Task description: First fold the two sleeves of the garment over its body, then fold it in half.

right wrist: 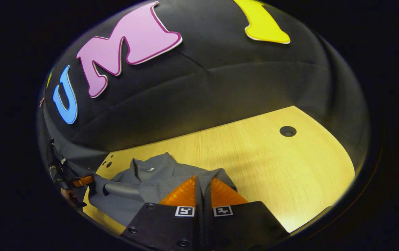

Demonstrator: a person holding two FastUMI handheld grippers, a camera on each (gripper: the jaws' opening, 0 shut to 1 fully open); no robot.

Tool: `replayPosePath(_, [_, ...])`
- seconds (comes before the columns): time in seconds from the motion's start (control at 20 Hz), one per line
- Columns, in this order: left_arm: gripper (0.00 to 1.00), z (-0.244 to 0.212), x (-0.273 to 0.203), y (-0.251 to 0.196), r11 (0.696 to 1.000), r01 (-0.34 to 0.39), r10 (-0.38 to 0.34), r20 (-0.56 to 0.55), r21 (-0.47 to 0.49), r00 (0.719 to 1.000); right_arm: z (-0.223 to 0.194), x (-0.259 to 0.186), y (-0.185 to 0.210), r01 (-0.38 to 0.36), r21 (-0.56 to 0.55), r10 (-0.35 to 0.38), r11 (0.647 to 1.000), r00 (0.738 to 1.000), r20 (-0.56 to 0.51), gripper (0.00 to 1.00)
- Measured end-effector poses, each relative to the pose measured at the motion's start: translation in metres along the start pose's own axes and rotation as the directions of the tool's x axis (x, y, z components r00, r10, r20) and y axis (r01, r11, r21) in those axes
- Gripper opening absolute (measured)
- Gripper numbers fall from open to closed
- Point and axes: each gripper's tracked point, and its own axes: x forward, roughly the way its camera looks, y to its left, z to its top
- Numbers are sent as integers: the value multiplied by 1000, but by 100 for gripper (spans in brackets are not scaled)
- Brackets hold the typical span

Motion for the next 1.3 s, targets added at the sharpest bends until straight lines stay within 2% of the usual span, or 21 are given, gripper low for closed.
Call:
replayPosePath(0.35, [5, -25, 31, 3, 1000, -4, 4, -45, 15, 999, -26, 31, -10, 26, -5, -26, 1000, 999, -41, 5])
replayPosePath(0.55, [6, -30, 38, 2, 1000, -7, 8, -49, 18, 999, -34, 39, -19, 44, 7, -43, 999, 997, -62, 14])
replayPosePath(0.75, [16, -28, 35, 5, 1000, -22, 22, -44, 20, 999, -36, 38, -25, 63, 30, -60, 998, 995, -80, 21])
replayPosePath(0.8, [24, -28, 34, 5, 1000, -24, 25, -42, 15, 999, -36, 35, -25, 69, 28, -66, 997, 994, -84, 31])
replayPosePath(0.9, [54, -27, 26, 7, 999, -34, 34, -40, 4, 999, -34, 27, -25, 73, 12, -72, 997, 994, -84, 48])
replayPosePath(0.95, [69, -25, 22, 6, 999, -32, 32, -37, 0, 999, -33, 25, -24, 73, 5, -73, 997, 994, -84, 63])
replayPosePath(1.0, [84, -24, 17, 6, 1000, -32, 32, -33, 0, 999, -31, 20, -21, 69, 1, -69, 998, 994, -83, 67])
replayPosePath(1.05, [88, -23, 12, 6, 999, -32, 32, -30, 4, 999, -28, 15, -19, 67, -4, -67, 998, 995, -78, 82])
replayPosePath(1.1, [93, -20, 6, 7, 999, -32, 33, -23, 10, 999, -26, 10, -17, 65, -10, -66, 998, 995, -74, 83])
replayPosePath(1.2, [93, -14, -8, 7, 1000, -27, 28, -5, 14, 1000, -18, -2, -12, 61, -15, -62, 998, 996, -57, 93])
replayPosePath(1.3, [93, -8, -22, 6, 1000, -21, 21, 8, -4, 1000, -10, -16, -7, 57, -10, -58, 998, 998, -38, 95])
